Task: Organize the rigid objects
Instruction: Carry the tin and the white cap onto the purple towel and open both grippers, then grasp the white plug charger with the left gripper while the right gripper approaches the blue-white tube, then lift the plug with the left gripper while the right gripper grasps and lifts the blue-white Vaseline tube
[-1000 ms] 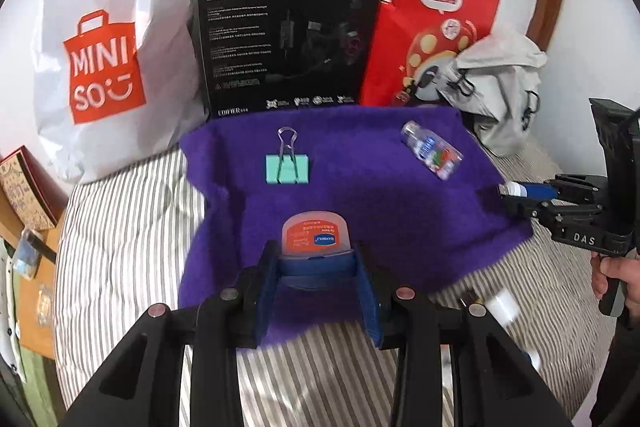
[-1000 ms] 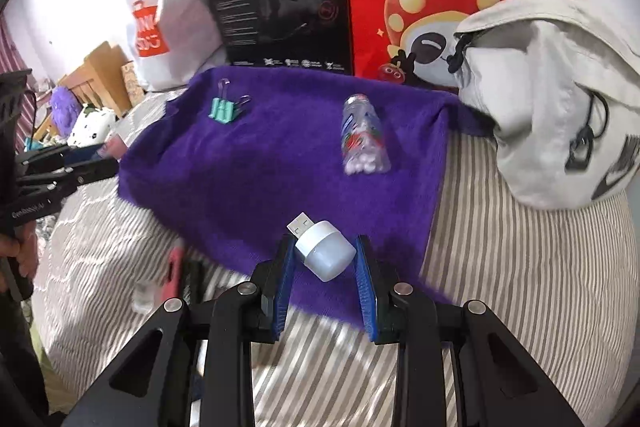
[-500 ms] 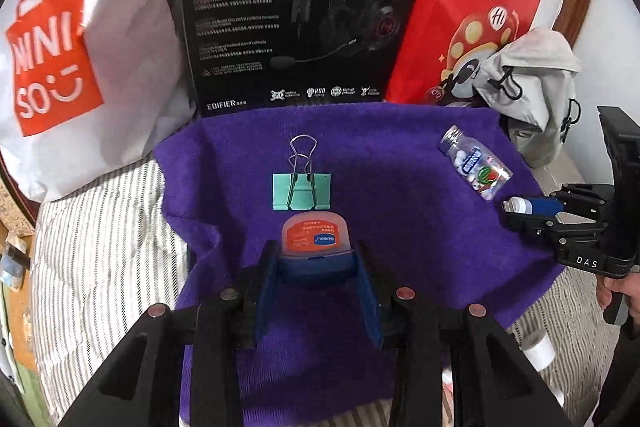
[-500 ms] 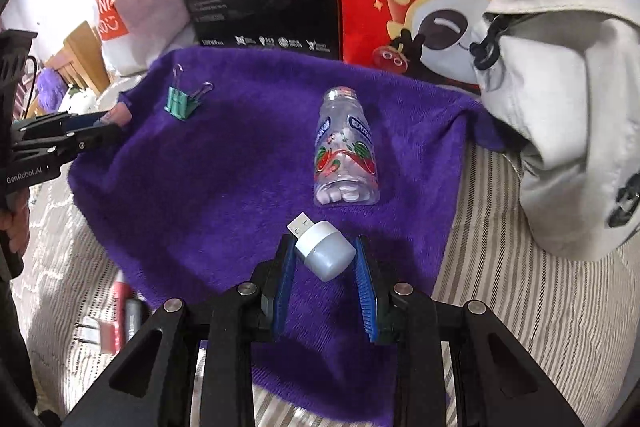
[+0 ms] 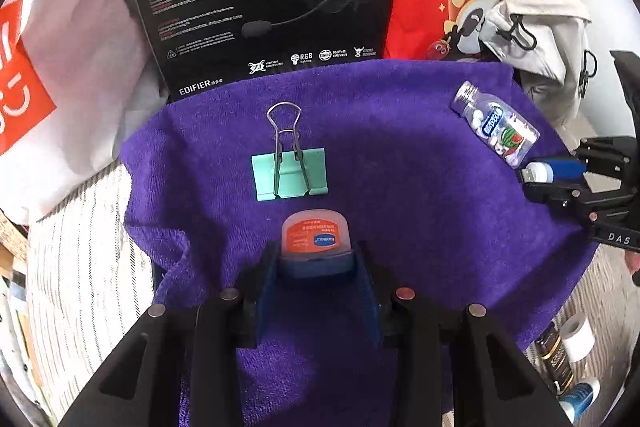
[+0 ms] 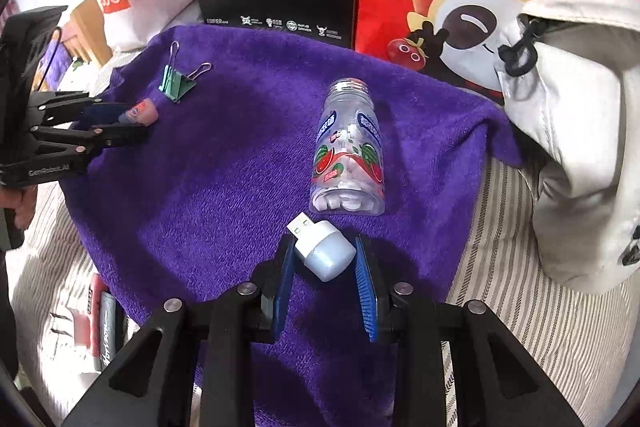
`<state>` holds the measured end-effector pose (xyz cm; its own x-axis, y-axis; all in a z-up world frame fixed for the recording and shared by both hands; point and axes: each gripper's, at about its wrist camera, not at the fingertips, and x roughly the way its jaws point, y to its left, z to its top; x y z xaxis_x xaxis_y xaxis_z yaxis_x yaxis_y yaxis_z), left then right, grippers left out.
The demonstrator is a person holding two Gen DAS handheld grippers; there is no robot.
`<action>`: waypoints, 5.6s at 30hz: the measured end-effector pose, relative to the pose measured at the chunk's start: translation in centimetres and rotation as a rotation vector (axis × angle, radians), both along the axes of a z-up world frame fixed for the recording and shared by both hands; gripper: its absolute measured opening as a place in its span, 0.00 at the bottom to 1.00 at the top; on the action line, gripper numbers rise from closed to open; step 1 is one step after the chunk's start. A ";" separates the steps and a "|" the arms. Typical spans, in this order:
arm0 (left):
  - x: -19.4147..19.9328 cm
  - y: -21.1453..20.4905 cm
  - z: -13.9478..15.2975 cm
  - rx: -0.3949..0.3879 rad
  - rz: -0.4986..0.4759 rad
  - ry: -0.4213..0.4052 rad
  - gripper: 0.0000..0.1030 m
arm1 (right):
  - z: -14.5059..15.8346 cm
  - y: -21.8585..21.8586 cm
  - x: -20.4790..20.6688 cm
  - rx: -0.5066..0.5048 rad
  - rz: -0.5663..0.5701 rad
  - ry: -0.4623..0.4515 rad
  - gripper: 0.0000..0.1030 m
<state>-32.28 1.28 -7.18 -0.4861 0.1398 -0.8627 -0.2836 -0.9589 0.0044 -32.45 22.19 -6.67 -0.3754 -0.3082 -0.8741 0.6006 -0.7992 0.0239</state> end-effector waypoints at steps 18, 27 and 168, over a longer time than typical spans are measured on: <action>0.7 -0.8 0.3 0.016 0.029 -0.005 0.44 | 0.1 0.1 0.5 0.008 0.073 0.025 0.34; 4.6 -0.8 4.4 0.012 0.090 0.034 0.85 | 3.3 1.8 3.1 -0.031 0.015 0.063 0.58; 6.3 -4.1 4.3 0.163 -0.001 0.037 0.27 | 3.8 -2.0 4.7 -0.200 0.090 0.005 0.35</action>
